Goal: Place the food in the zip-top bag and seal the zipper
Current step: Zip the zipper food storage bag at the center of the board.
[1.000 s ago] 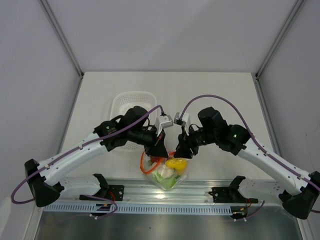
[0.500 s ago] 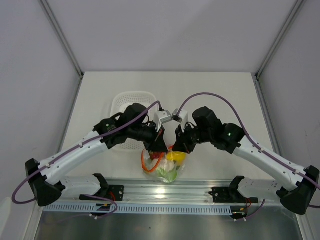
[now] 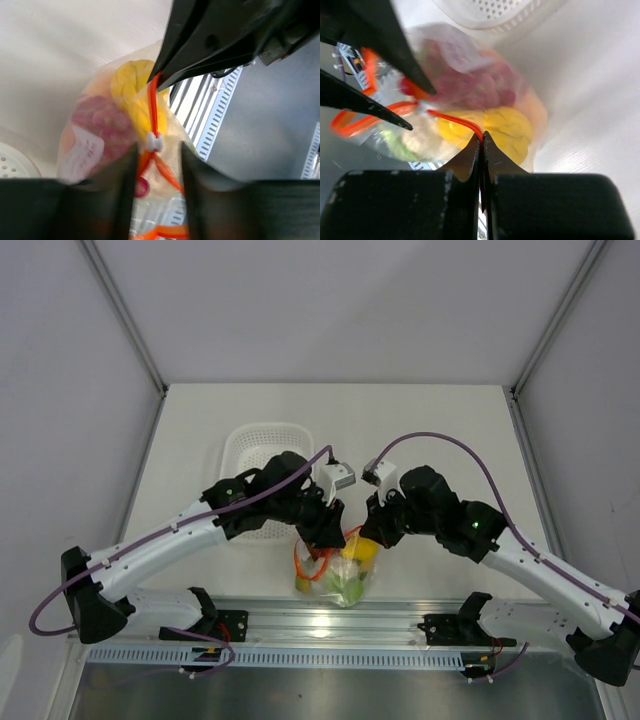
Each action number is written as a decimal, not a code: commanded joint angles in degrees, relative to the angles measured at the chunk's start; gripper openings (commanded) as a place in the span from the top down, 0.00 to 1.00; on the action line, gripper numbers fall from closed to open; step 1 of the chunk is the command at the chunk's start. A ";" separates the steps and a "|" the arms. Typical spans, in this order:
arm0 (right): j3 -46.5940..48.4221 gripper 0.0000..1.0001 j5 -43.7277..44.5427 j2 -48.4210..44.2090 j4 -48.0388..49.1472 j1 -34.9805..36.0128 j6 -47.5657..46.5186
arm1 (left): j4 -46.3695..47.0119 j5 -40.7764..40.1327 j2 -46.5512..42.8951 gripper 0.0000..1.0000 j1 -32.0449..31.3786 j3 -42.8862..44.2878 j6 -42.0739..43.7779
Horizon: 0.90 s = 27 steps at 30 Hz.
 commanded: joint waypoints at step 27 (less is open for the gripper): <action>-1.49 1.00 -1.58 -8.60 3.01 3.52 -5.01 | -0.56 -21.53 -27.18 0.24 -3.99 -24.46 -38.72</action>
